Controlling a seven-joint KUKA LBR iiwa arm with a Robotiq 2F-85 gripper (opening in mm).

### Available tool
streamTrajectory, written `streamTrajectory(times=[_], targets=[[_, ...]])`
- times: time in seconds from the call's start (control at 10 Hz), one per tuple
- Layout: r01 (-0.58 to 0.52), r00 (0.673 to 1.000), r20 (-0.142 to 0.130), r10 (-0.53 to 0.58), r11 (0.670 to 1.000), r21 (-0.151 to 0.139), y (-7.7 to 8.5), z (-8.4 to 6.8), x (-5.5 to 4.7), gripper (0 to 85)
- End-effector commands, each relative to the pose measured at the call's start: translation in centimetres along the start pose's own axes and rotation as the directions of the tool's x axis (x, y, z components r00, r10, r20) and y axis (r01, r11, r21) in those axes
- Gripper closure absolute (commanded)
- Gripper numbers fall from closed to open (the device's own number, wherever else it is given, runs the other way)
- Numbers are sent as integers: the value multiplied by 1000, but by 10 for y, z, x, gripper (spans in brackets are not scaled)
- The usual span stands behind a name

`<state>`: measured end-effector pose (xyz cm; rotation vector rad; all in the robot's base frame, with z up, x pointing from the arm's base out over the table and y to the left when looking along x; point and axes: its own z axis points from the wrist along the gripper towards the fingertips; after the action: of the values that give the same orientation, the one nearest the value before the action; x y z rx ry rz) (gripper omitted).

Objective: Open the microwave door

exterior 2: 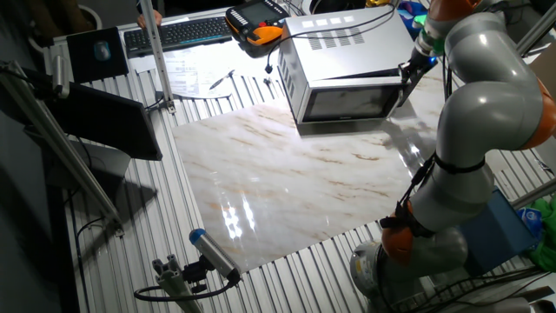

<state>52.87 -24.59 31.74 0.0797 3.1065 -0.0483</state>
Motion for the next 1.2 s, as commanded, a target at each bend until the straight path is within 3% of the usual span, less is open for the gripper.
streamTrajectory(times=[0.0,0.3,0.7,1.1], targets=[[2,1000,12,-2,1000,4,0,1,-5,510],[-31,999,42,32,999,-28,-2,3,-24,510],[-34,992,122,35,999,-9,3,10,-39,510],[-47,989,137,52,998,-38,6,19,-49,510]])
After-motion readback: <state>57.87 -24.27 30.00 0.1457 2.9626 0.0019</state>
